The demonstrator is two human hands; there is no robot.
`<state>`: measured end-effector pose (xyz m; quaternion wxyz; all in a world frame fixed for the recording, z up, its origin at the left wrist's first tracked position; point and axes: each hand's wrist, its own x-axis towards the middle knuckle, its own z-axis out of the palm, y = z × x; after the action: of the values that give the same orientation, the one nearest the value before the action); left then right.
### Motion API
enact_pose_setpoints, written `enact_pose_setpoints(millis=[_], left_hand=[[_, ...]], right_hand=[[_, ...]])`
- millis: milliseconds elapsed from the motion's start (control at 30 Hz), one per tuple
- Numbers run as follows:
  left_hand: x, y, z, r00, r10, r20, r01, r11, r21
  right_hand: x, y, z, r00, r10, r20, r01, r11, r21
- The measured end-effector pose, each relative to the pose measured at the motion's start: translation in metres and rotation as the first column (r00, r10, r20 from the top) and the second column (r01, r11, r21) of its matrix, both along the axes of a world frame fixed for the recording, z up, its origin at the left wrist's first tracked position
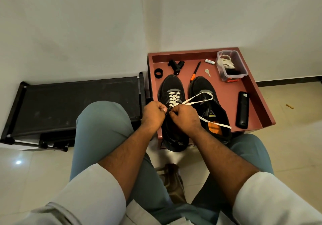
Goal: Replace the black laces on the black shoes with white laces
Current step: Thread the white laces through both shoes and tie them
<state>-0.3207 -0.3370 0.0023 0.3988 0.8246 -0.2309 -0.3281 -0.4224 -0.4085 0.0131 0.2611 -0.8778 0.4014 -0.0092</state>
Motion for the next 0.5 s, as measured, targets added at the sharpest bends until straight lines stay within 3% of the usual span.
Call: enact_pose_setpoints(millis=[167,267,367,500], left_hand=[[-0.004,0.004,0.005,1.000,-0.010,0.015,0.010,1.000,-0.027],[-0.001,0.002,0.007,0.976,0.120,-0.181,-0.129,0.991,-0.041],[-0.001,0.000,0.011,0.868,0.246,-0.431,-0.289,0.957,-0.035],[-0.004,-0.003,0.007,0.871,0.237,-0.430,-0.271,0.962,-0.019]], right_hand=[[-0.007,-0.002,-0.015,0.979,-0.107,0.173,0.091,0.991,0.098],[-0.006,-0.001,-0.012,0.965,-0.140,0.221,0.104,0.980,0.167],[-0.007,-0.002,-0.006,0.979,-0.076,0.187,0.046,0.986,0.161],[-0.007,-0.002,-0.004,0.986,-0.048,0.161,0.026,0.990,0.137]])
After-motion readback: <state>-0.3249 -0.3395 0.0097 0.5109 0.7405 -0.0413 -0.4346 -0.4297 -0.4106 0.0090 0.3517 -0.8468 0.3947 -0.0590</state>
